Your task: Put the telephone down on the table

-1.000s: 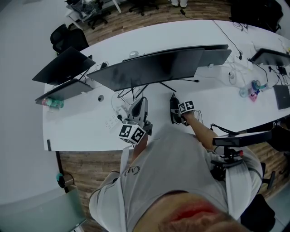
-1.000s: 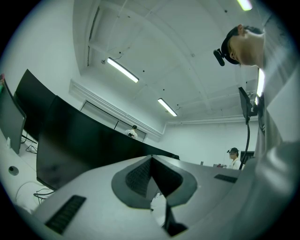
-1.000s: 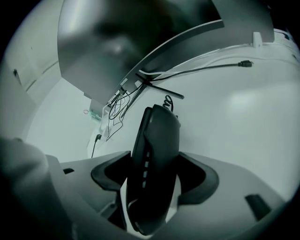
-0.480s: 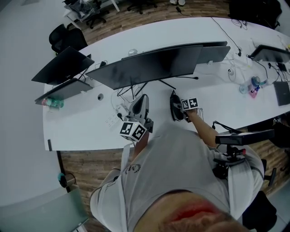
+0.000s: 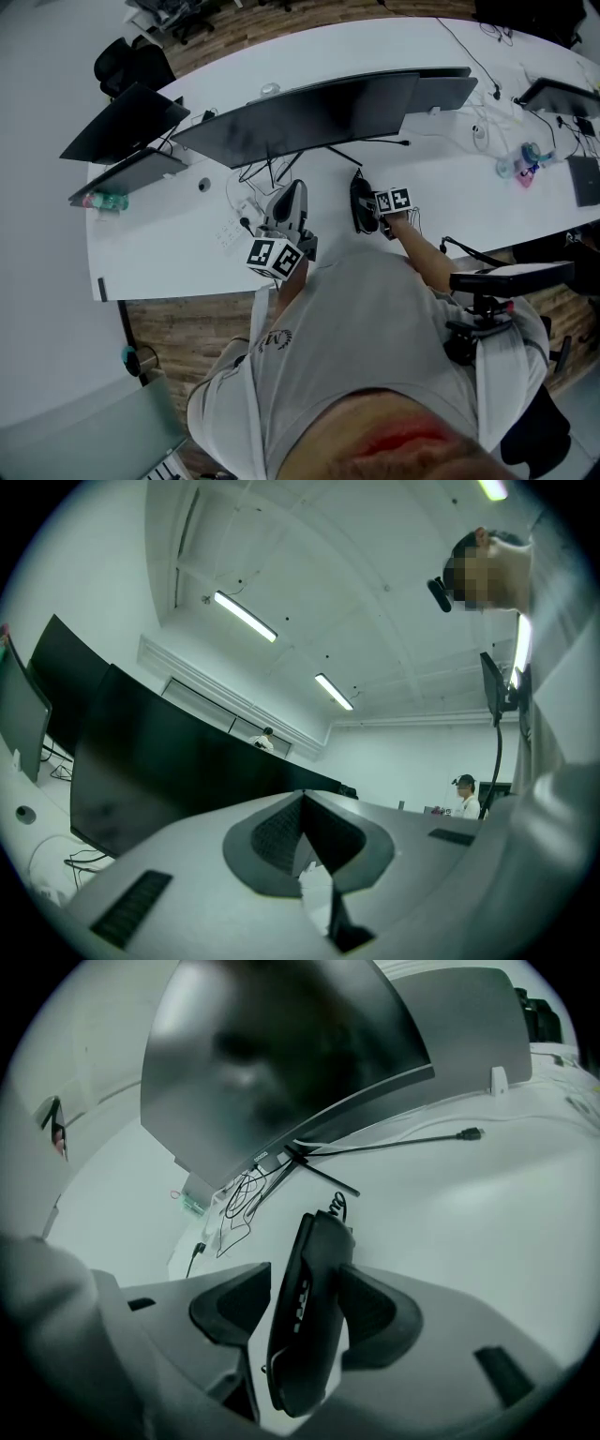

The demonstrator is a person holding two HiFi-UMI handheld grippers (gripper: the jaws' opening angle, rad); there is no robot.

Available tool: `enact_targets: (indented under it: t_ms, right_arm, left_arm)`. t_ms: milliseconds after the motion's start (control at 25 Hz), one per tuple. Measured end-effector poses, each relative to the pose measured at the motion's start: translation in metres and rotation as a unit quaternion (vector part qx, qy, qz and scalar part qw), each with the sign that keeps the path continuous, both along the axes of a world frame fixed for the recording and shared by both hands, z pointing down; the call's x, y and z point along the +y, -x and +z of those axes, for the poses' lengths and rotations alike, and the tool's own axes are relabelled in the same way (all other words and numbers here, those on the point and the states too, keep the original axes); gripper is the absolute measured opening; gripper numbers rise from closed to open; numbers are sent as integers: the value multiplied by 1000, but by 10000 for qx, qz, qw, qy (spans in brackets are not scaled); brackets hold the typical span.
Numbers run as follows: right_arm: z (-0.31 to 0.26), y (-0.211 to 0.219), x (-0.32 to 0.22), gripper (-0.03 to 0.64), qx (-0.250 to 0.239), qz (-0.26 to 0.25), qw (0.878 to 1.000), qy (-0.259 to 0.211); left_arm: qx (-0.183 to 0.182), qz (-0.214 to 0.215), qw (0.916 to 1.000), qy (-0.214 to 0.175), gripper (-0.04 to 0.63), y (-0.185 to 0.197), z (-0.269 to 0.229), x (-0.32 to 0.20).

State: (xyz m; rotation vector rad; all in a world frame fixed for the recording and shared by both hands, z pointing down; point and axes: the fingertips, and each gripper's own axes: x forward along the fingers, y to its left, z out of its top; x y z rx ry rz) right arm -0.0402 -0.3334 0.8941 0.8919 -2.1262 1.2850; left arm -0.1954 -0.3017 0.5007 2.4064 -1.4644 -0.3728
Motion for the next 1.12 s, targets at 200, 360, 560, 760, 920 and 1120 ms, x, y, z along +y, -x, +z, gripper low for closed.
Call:
enact_targets:
  t_ms: [200,360,560,760,920,1120]
  right_arm:
    - [-14,-1,-11,232,12,94,10000,-19]
    - [-11,2,4,232,721,-438,9962,196]
    - [9,-2,11,242,1124,-749,9905,244]
    - [10,3,9,242,-18,-882,9951,438]
    - [7,-7,2,242,-1020,-519,9900,827]
    - [6,-17,5,242,-1630,-485,9824,771]
  left_arm:
    - [-28,-20,10000,-55,11,0,-3,-2]
    - [-20,-41,10000,5,11,-3,-1,0]
    - [-46,-22,10000,-28,11,-8,-1,1]
    - [-11,-171,9999,4,11,1,0,3]
    - [-20,-181,9998,-4,9,0,1,4]
    - [-48,-122,9999,-35,11,-8,-1,4]
